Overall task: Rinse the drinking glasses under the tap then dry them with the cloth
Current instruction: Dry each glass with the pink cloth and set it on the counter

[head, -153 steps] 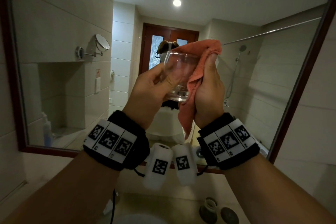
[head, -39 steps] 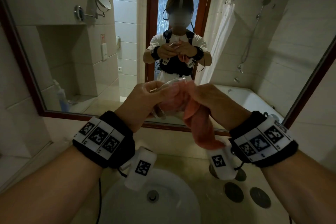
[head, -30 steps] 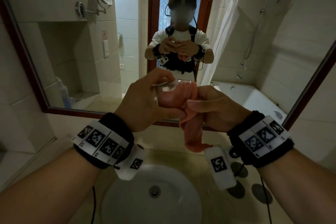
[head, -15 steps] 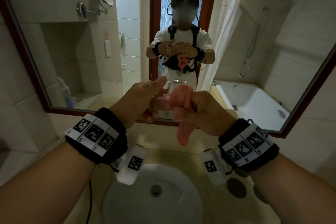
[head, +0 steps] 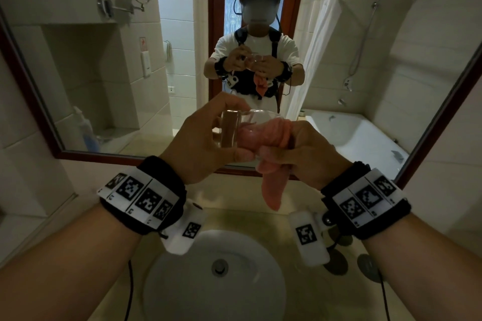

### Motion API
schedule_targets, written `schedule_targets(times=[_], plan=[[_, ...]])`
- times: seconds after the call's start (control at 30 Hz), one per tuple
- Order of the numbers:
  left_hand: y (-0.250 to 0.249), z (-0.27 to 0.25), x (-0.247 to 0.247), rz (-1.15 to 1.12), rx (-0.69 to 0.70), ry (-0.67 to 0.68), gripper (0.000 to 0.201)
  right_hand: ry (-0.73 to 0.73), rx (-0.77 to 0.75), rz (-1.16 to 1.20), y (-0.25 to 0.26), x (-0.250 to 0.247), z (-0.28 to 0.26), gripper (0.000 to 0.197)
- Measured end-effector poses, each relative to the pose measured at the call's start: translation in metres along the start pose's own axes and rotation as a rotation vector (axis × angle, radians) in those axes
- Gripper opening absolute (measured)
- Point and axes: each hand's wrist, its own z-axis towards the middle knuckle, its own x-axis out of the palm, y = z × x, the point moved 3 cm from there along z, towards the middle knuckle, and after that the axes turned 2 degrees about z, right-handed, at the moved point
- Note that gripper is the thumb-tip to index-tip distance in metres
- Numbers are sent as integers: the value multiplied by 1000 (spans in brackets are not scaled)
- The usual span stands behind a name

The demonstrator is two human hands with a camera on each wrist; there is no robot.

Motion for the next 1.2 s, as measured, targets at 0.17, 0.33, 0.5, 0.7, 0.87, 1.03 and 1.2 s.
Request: schedule_targets(times=[0.17, 0.33, 0.5, 0.7, 0.87, 1.03, 1.2], plan=[[6, 2, 8, -536, -356, 46, 54, -26, -109, -246, 6, 9, -6, 13], [-1, 5, 4, -429, -415, 38, 50, -41, -178, -479, 0, 21, -8, 20], [-3, 5, 3, -270, -128, 6, 47, -90, -117, -362, 2, 9, -7, 36], [-4, 4, 2, -147, 71, 44, 67, -60, -131, -187, 10, 8, -9, 37], [-2, 2, 5, -488, -257, 65, 60, -103, -138, -157, 10, 13, -11, 21], [0, -4, 5, -501, -458, 41, 58, -108, -118, -226, -3, 26, -13, 34], [-3, -11, -1, -369, -236, 37, 41, -120, -124, -260, -1, 27, -12, 33]])
